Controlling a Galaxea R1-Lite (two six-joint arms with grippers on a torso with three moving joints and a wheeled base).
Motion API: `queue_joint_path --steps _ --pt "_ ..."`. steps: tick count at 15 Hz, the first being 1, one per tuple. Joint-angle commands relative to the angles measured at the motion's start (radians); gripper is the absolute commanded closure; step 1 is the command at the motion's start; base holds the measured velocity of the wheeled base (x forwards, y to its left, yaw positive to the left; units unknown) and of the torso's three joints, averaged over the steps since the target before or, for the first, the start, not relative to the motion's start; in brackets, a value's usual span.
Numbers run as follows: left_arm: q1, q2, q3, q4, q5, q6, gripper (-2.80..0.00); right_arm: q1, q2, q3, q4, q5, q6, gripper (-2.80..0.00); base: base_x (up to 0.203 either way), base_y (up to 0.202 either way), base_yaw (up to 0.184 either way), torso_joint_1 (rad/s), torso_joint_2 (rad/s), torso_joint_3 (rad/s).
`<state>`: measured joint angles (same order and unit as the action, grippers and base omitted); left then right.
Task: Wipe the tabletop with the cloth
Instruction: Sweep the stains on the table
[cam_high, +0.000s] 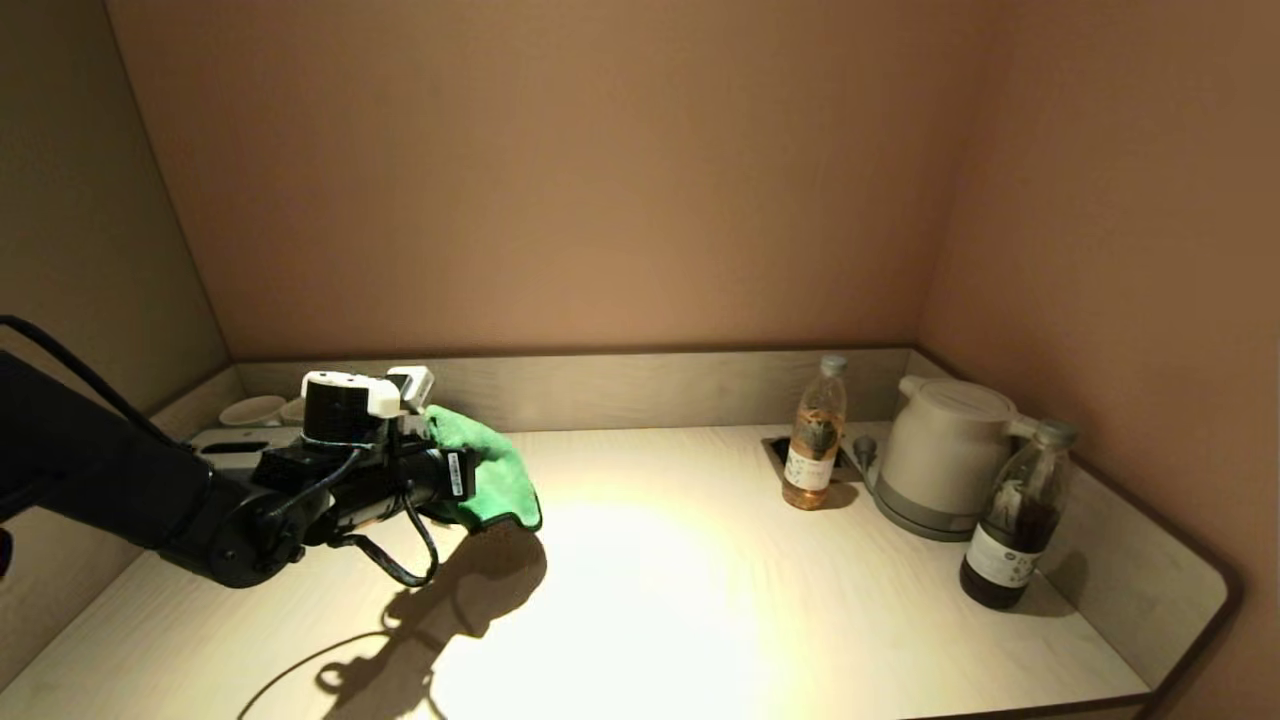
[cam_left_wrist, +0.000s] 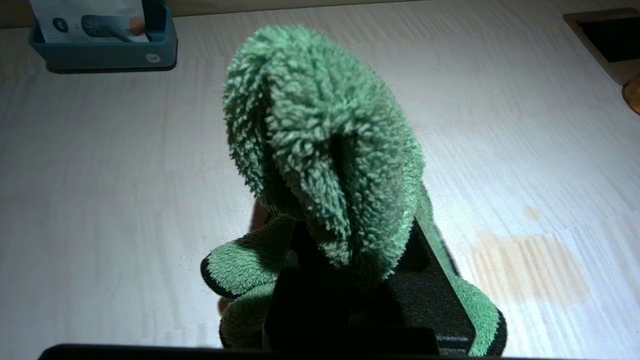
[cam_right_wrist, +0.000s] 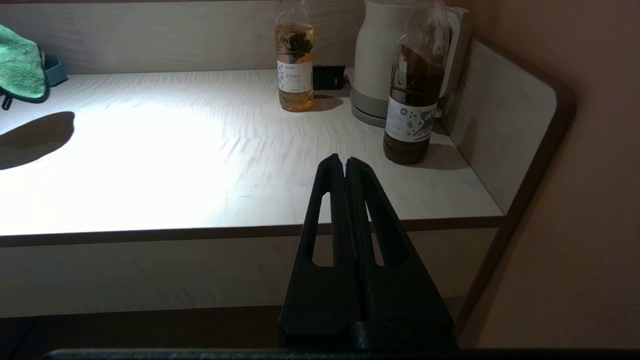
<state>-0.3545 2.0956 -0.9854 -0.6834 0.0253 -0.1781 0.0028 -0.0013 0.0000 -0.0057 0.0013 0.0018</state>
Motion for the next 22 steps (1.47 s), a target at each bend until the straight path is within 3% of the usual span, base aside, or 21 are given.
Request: queue_joint_path --steps 1,3,5,9,13,22 --pt "-0.100 0.057 -0.043 -0.009 0.002 0.006 0.00 0.000 0.001 0.000 0.000 0.000 0.000 0.00 0.000 0.000 0.000 0.000 0.00 0.000" --pt "-0.201 0.094 -0.109 -0.006 0.002 0.017 0.00 0.000 0.001 0.000 0.000 0.002 0.000 0.00 0.000 0.000 0.000 0.000 0.00 0.000" --pt "-0.209 0.100 -0.116 0.004 0.004 0.019 0.00 0.000 0.001 0.000 0.000 0.000 0.000 0.00 0.000 0.000 0.000 0.000 0.00 0.000" --pt "-0.340 0.217 -0.291 0.070 0.016 0.034 0.00 0.000 0.001 0.000 0.000 0.000 0.000 0.00 0.000 0.000 0.000 0.000 0.00 0.000" --pt "-0.361 0.317 -0.382 0.073 0.039 0.102 0.00 0.000 0.001 0.000 0.000 0.000 0.000 0.00 0.000 0.000 0.000 0.000 0.00 0.000" --pt "-0.390 0.420 -0.404 0.070 0.046 0.144 0.00 0.000 0.001 0.000 0.000 0.002 0.000 0.00 0.000 0.000 0.000 0.000 0.00 0.000"
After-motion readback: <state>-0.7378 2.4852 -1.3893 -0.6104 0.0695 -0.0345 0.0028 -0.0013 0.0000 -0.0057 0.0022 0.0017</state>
